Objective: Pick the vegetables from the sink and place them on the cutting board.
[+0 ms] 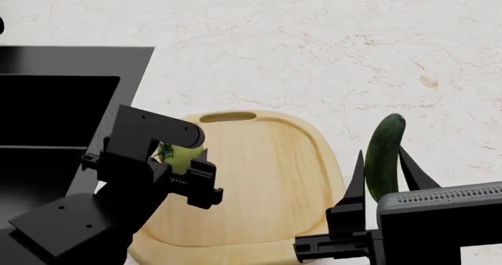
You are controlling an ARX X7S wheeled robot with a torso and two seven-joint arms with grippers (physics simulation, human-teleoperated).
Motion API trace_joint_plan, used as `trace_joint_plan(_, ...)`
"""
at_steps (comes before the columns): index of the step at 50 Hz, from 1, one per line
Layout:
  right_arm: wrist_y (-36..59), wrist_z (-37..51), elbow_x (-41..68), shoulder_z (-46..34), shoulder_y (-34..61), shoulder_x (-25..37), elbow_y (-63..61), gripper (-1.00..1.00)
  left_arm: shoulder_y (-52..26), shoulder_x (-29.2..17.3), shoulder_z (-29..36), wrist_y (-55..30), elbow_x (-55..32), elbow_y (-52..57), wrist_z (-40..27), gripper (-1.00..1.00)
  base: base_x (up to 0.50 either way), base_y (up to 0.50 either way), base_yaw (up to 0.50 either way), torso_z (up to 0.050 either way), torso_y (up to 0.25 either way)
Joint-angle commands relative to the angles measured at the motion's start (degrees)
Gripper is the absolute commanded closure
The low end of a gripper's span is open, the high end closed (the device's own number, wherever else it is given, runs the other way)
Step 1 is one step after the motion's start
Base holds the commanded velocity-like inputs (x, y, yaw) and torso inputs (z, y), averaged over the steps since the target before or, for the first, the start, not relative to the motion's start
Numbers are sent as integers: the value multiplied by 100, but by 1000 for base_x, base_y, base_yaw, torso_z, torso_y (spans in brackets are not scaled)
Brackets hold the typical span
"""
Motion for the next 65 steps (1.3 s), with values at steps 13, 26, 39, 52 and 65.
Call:
trace_joint_plan(13, 196, -161, -267, 184, 84, -139, -32, 100, -22, 67, -118, -43, -243, 76, 67, -100, 0, 0, 0, 0, 0)
trace_joint_plan(26, 588, -68, -109, 120, 274, -259, -4, 100, -91, -99, -276, -238, -426, 1077, -237, -100, 0, 0, 0, 0, 1)
trace_joint_plan(39, 1062, 96, 1355, 319, 563, -536, 389, 100, 330, -480, -619, -144, -550, 2665, -684, -100, 0, 0, 0, 1, 0)
trace_joint_plan(52, 3478, 520, 4881, 325, 3668, -1256, 1466, 100, 1735, -1101, -1895, 401, -1185, 4785, -1084, -100, 0, 0, 0, 0, 0)
trace_joint_plan(65, 5029, 353, 6754, -470, 5512, -2249, 4400, 100, 2062, -1337, -2693, 648, -1689, 5178, -1100, -100, 0, 0, 0, 0, 1)
